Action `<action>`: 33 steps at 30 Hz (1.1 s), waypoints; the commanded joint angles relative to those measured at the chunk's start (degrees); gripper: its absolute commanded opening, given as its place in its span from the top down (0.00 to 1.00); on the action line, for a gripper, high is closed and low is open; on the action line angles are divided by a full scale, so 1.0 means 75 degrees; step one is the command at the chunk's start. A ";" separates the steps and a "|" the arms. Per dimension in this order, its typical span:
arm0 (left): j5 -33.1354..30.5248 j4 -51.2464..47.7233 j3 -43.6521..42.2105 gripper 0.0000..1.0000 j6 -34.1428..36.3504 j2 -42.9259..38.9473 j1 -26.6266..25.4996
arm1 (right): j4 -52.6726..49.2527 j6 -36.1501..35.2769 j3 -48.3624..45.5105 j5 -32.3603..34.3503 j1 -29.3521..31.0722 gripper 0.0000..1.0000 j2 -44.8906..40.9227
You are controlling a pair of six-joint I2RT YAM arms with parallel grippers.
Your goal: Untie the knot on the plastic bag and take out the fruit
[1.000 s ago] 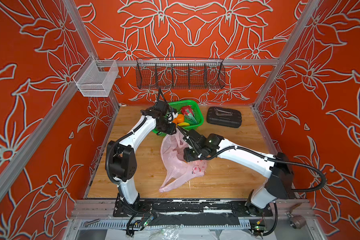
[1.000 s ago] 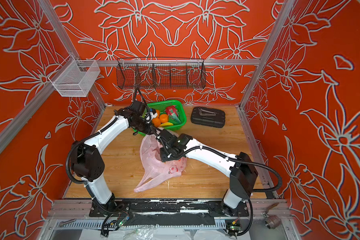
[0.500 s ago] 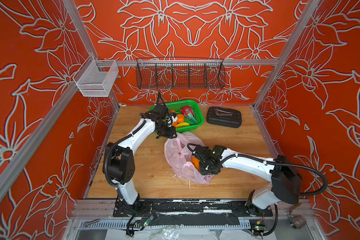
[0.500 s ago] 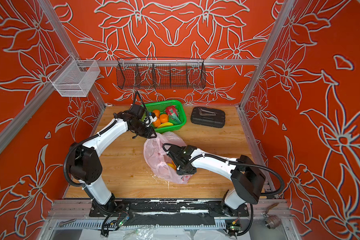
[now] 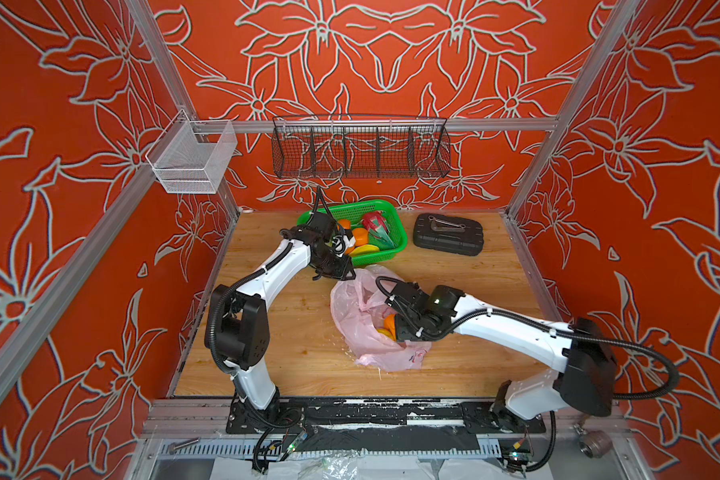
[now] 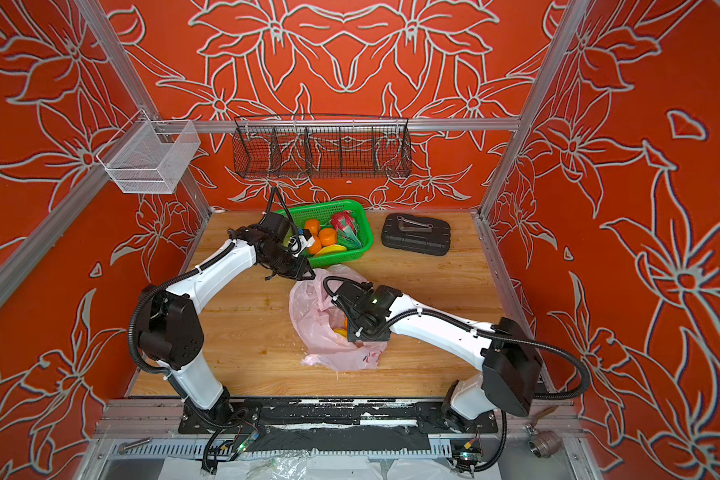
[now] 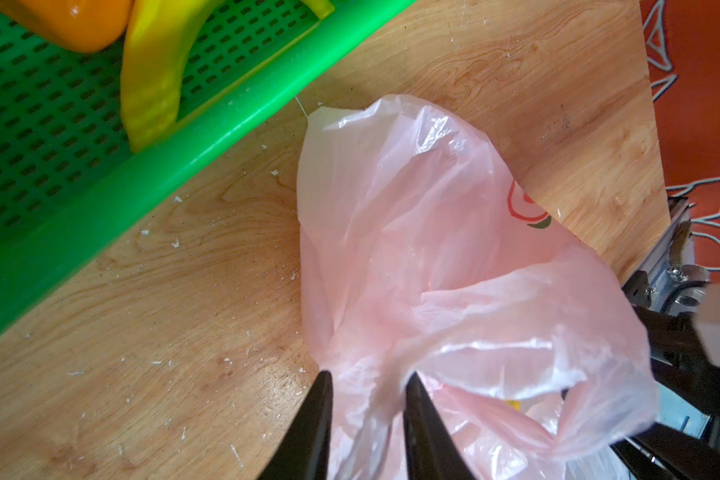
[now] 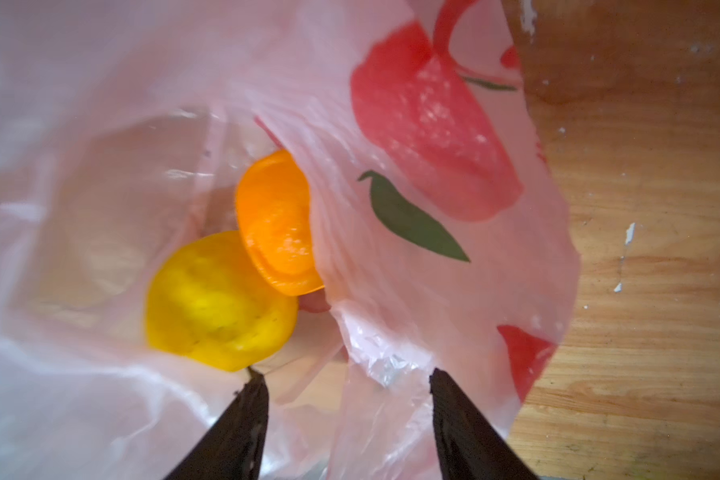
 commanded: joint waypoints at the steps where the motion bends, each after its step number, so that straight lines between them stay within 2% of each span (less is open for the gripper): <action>1: 0.0146 0.0003 -0.0056 0.70 0.0003 -0.0238 -0.0008 | 0.0150 -0.0040 0.0445 0.0328 0.0111 0.35 -0.0178; 6: 0.0187 0.0034 -0.0039 0.70 -0.0064 -0.0277 -0.0007 | 0.0823 -0.0669 0.0980 0.0002 0.0230 0.43 0.0372; 9: 0.0196 0.0015 -0.0039 0.70 -0.0070 -0.0268 -0.0007 | 0.0622 -0.0850 0.1336 0.0106 0.0230 0.48 0.0984; 15: 0.0116 -0.0117 -0.0017 0.70 0.0034 -0.0282 -0.0011 | 0.0292 -0.0860 0.1605 0.0163 0.0137 0.46 0.1941; 19: 0.0139 -0.0189 0.0009 0.70 0.0059 -0.0239 -0.0011 | 0.0212 -0.0697 0.1617 0.0530 0.0082 0.47 0.2264; 27: 0.0109 -0.0176 0.0017 0.70 0.0058 -0.0227 -0.0009 | -0.0361 -0.0483 0.1527 0.0846 -0.0129 0.27 0.2737; 33: 0.0094 -0.0199 0.0008 0.70 0.0082 -0.0214 -0.0016 | -0.0276 -0.0473 0.1396 0.0857 -0.0319 0.18 0.2900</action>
